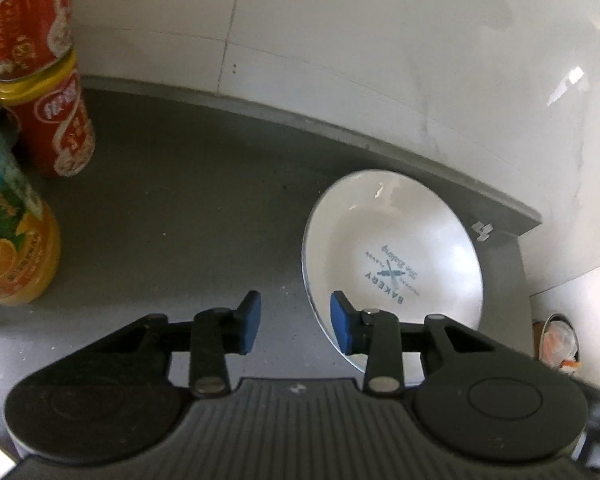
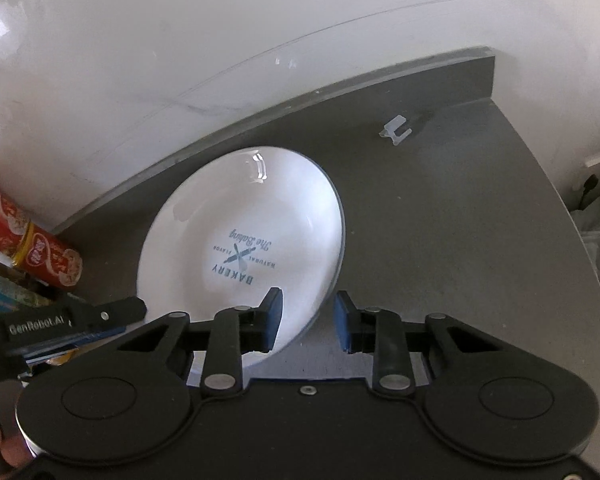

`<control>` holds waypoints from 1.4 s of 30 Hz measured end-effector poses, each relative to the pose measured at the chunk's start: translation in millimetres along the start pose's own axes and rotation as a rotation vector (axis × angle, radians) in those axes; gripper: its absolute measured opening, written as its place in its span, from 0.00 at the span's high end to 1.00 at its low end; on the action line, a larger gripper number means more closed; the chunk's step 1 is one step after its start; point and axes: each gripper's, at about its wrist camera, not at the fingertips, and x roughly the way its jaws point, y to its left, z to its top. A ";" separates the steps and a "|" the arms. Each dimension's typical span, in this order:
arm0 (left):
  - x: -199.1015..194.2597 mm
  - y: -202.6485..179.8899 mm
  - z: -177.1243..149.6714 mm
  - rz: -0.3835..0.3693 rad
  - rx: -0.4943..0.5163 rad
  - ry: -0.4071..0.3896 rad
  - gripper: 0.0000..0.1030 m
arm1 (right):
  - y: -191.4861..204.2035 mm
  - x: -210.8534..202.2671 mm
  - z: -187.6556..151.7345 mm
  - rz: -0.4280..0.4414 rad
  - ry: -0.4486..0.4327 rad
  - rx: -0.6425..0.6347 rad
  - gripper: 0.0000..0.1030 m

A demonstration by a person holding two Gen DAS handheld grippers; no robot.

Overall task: Organize plates and bowls
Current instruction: 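Move both grippers to the rim of the 'BAKERY' plate, then close both grippers on the rim of the 'BAKERY' plate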

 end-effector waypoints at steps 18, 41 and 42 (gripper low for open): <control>26.8 -16.3 -2.9 0.021 0.049 0.011 0.88 | 12.0 7.4 -5.2 -0.048 0.022 -0.130 0.84; 2.7 7.7 -27.1 0.087 0.068 0.123 0.87 | 30.9 -16.7 -61.7 0.039 0.089 -0.177 0.84; 0.9 8.4 -29.2 0.095 0.073 0.131 0.87 | 31.8 -17.4 -63.2 0.037 0.091 -0.176 0.84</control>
